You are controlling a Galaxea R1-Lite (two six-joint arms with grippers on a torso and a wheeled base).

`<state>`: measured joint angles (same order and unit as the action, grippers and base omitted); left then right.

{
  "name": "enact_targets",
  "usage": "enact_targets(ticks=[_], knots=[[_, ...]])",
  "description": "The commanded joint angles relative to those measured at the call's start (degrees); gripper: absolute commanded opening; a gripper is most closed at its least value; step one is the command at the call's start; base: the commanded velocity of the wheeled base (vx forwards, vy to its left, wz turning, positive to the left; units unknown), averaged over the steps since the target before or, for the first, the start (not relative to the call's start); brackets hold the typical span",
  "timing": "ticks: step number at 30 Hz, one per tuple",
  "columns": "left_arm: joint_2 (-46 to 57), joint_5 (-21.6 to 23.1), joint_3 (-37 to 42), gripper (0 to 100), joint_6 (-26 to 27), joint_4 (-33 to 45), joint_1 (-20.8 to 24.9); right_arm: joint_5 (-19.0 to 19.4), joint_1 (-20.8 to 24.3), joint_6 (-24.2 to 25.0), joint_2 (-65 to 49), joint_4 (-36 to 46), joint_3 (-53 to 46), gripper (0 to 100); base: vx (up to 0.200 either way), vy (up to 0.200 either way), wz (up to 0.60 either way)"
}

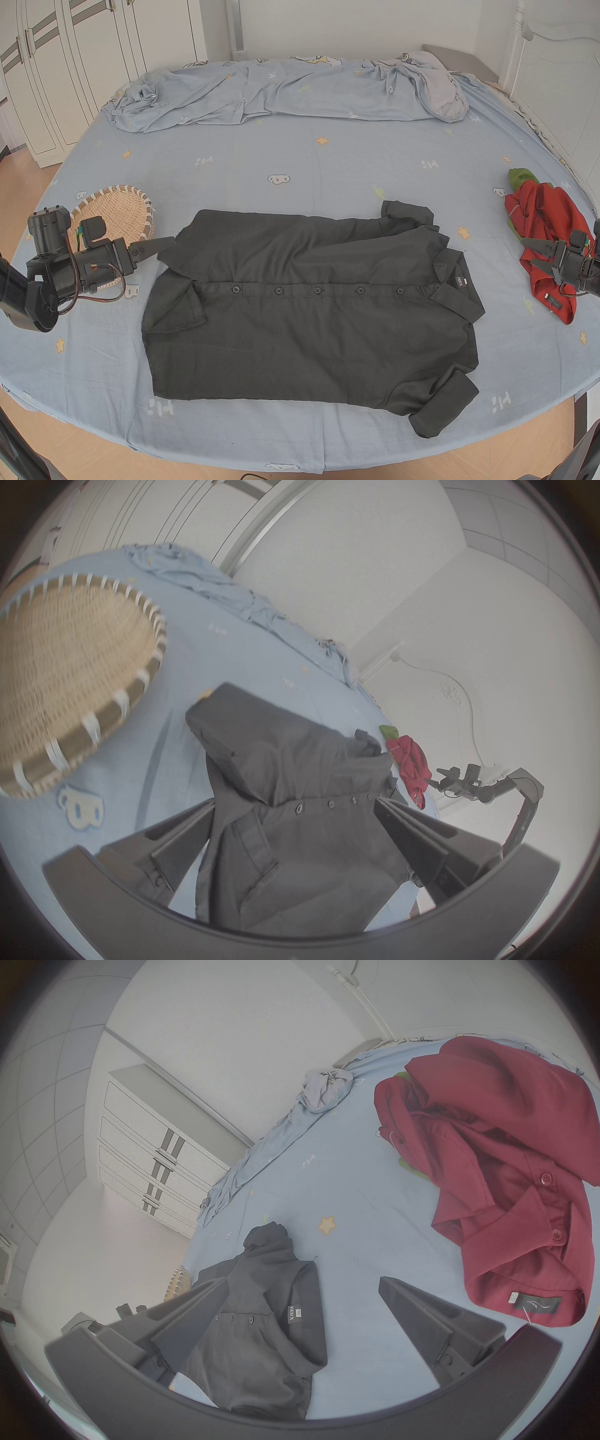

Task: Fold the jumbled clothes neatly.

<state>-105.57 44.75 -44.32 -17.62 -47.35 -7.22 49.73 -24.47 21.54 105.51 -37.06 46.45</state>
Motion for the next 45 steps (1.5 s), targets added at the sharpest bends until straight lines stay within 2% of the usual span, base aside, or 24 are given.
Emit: enact_targets(ticks=[1, 6, 8, 10, 11, 14, 16, 21, 29, 34, 37, 45], knots=[[3.0, 0.0, -0.1, 100, -0.1, 0.3, -0.3, 0.0, 0.1, 0.0, -0.1, 0.0, 0.0, 100, 0.000, 0.000, 0.00], [4.0, 0.1, 0.7, 100, -0.1, 0.5, -0.3, 0.0, 0.3, 0.0, -0.3, -0.1, -0.4, 100, 0.000, 0.000, 0.00], [4.7, 0.5, 2.9, 100, -0.3, 0.8, 1.1, 0.0, 0.4, 0.0, -0.5, -0.2, -0.4, 100, 0.000, 0.000, 0.00], [4.3, 0.6, 4.7, 100, -0.3, 0.8, 2.9, 0.0, 0.5, 0.0, -0.7, -0.2, -0.6, 100, 0.000, 0.000, 0.00], [3.1, 0.8, 7.8, 100, -0.4, 0.9, 5.7, 0.0, 0.5, 0.0, -0.7, -0.2, -0.7, 100, 0.000, 0.000, 0.00], [-0.7, 0.9, 11.5, 100, -0.2, 0.2, 8.5, 0.0, 0.8, 0.0, -0.7, -0.2, -0.7, 100, 0.000, 0.000, 0.00], [-6.0, 0.8, 13.9, 100, 0.0, -1.3, 11.8, 0.0, 1.2, 0.0, -0.7, -0.2, -0.8, 100, 0.000, 0.000, 0.00], [-11.1, 0.9, 14.4, 100, -0.6, -4.1, 12.9, 0.0, 1.2, 0.0, -0.8, -0.2, -0.9, 100, 0.000, 0.000, 0.00], [-13.7, 0.9, 14.8, 100, -0.6, -4.1, 14.3, -0.1, 1.7, -0.1, -0.6, -0.2, -1.4, 100, 0.000, 0.000, 0.00], [-14.3, -0.5, 11.7, 100, -0.2, -6.4, 13.4, -0.1, 1.7, -0.1, -0.5, -0.2, -1.4, 100, 0.000, 0.000, 0.00], [-14.0, -2.8, 9.3, 100, 0.0, -7.5, 10.6, -0.1, 1.7, -0.1, -0.4, -0.2, -1.4, 100, 0.000, 0.000, 0.00], [-15.2, -2.9, 4.9, 100, 0.2, -7.0, 4.9, -0.1, 1.7, -0.1, -0.5, -0.2, -1.4, 100, 0.000, 0.000, 0.00]])
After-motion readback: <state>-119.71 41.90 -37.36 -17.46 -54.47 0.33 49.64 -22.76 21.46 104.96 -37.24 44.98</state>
